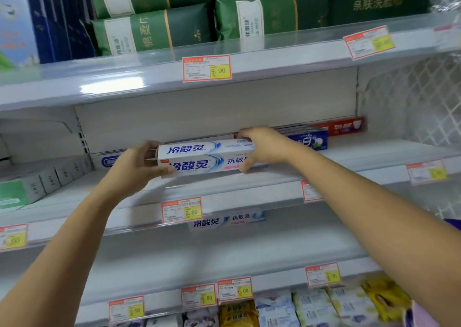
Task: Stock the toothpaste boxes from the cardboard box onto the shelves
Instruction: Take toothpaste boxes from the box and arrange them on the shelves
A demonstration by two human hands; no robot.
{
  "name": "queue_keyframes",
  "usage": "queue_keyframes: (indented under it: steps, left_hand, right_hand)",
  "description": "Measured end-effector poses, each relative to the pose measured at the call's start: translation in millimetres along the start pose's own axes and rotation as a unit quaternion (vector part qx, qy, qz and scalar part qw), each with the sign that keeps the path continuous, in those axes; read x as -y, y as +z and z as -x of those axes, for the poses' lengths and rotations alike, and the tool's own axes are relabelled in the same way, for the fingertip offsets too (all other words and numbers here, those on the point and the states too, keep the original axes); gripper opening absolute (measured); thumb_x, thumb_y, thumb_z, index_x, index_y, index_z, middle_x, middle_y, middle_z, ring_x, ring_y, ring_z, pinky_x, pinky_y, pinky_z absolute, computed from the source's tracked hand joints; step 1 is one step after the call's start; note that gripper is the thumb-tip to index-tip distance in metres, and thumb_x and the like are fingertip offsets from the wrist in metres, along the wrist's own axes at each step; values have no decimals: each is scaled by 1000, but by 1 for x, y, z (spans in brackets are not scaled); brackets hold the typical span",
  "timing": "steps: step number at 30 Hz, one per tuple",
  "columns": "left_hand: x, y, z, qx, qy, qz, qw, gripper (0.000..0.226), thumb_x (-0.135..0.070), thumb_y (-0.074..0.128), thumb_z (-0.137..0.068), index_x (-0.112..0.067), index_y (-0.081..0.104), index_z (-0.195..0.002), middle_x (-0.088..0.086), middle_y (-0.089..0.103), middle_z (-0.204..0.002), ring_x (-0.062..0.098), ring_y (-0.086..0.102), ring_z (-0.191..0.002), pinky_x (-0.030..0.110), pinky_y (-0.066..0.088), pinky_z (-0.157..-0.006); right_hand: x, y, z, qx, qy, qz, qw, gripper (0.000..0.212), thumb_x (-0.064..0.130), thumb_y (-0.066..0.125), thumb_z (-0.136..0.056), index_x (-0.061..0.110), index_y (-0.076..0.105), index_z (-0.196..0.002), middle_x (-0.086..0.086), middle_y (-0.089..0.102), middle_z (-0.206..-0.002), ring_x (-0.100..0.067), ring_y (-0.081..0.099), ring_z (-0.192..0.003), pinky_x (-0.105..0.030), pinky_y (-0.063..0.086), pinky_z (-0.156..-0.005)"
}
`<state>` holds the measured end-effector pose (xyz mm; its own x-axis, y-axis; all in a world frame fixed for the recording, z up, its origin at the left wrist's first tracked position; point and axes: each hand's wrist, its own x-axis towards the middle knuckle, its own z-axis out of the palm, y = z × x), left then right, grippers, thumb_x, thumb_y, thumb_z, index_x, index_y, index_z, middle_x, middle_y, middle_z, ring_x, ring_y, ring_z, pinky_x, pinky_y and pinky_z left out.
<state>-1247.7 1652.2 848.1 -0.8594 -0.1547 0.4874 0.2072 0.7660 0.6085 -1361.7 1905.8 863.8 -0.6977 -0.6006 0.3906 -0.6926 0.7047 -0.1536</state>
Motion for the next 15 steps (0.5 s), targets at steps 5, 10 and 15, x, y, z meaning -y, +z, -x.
queue_keyframes:
  steps: [5,10,15]
  left_hand:
    - [-29,17,6,-54,55,134,988,47,-23,79,-61,-25,58,-103,-4,70,-103,13,68,-97,28,51,-88]
    - [-57,31,47,-69,94,235,965,32,-20,70,-75,-20,59,-104,-11,71,-92,0,66,-86,13,48,-77]
    - [-59,48,114,-13,76,209,975,17,-26,64,-76,-26,62,-93,-20,72,-81,-5,66,-78,9,49,-71]
  right_hand:
    - [-21,-31,33,-98,-1,-20,995,56,34,88,-60,10,56,-99,-4,61,-95,-24,55,-85,-31,32,-58]
    - [-11,-57,93,-84,28,-93,992,50,39,86,-59,22,61,-99,10,64,-92,-8,58,-81,-12,41,-61]
    - [-4,-61,157,-1,30,-111,993,42,48,82,-57,34,65,-92,22,66,-80,12,57,-66,-2,38,-53]
